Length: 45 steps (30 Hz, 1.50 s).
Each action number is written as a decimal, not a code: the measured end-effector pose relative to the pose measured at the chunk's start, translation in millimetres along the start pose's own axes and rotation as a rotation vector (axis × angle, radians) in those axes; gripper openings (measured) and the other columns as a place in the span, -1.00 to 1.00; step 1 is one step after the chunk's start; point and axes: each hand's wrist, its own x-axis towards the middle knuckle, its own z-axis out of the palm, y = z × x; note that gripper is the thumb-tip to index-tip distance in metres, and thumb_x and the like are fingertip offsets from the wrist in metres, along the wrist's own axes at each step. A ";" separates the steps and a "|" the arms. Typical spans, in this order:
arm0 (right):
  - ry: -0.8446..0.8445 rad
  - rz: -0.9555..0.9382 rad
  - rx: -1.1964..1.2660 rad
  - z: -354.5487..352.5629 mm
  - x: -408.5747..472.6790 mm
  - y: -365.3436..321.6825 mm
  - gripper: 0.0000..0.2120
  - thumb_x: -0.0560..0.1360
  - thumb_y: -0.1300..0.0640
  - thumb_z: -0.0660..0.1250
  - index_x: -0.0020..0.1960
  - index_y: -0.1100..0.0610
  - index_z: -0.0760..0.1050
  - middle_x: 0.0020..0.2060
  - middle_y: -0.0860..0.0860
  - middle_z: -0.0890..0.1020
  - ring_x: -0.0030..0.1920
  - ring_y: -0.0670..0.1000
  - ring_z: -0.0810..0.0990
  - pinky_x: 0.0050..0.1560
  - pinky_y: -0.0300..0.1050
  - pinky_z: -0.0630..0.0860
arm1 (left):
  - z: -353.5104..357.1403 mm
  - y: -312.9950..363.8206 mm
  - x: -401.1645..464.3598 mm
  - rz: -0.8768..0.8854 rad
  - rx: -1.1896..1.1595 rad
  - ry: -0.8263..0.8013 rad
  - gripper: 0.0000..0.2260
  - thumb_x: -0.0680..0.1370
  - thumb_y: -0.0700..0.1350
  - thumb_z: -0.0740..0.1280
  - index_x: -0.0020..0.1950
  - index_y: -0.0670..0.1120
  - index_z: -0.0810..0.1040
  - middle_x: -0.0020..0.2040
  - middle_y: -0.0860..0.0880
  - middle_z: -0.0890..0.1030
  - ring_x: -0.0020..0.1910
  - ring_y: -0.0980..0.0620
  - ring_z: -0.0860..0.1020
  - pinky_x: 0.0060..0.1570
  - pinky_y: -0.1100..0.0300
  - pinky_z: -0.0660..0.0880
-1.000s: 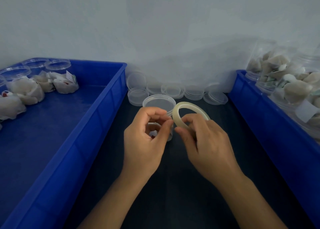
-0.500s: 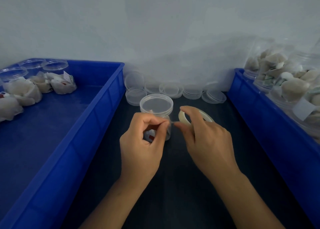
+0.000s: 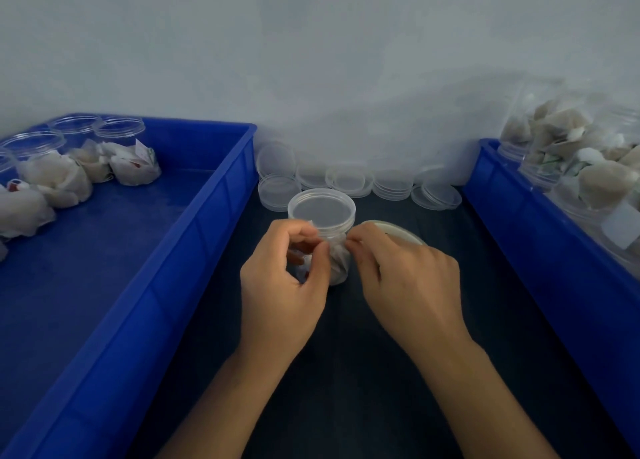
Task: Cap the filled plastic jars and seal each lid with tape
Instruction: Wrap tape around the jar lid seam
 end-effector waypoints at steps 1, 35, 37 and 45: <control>0.006 -0.005 -0.007 0.2 1.2 -2.4 -0.84 0.65 0.06 0.26 -0.04 -0.01 0.60 -0.38 -0.08 0.58 -0.46 0.01 0.50 -0.49 0.02 0.52 | 0.6 -1.8 0.1 0.009 0.016 0.010 -0.81 0.57 -0.23 0.49 0.14 -0.14 0.58 0.02 0.02 0.62 0.03 0.02 0.63 -0.03 0.15 0.60; 0.027 0.045 -0.064 3.9 6.1 -14.7 -0.76 0.68 0.05 0.27 -0.11 0.11 0.56 -0.49 -0.03 0.43 -0.55 0.01 0.35 -0.48 -0.19 0.21 | 12.0 -31.2 6.7 -0.209 -0.170 -0.178 -0.62 0.67 0.03 0.42 0.48 0.07 0.48 0.39 0.13 0.53 0.42 0.08 0.51 0.32 0.05 0.56; 0.024 0.041 -0.079 4.9 5.5 -13.9 -0.75 0.69 0.03 0.29 -0.10 0.10 0.57 -0.48 -0.04 0.44 -0.54 0.01 0.36 -0.47 -0.18 0.22 | 11.9 -32.1 7.0 -0.207 -0.175 -0.173 -0.64 0.68 0.03 0.40 0.47 0.07 0.49 0.37 0.13 0.54 0.40 0.05 0.53 0.29 0.02 0.58; 0.012 0.050 -0.092 4.1 5.6 -12.4 -0.70 0.70 -0.09 0.23 -0.06 0.08 0.56 -0.46 -0.05 0.48 -0.52 0.00 0.40 -0.50 -0.18 0.27 | 9.7 -33.0 6.2 -0.144 -0.102 -0.145 -0.69 0.67 0.09 0.34 0.42 0.15 0.48 0.37 0.08 0.51 0.35 0.14 0.52 0.13 0.41 0.48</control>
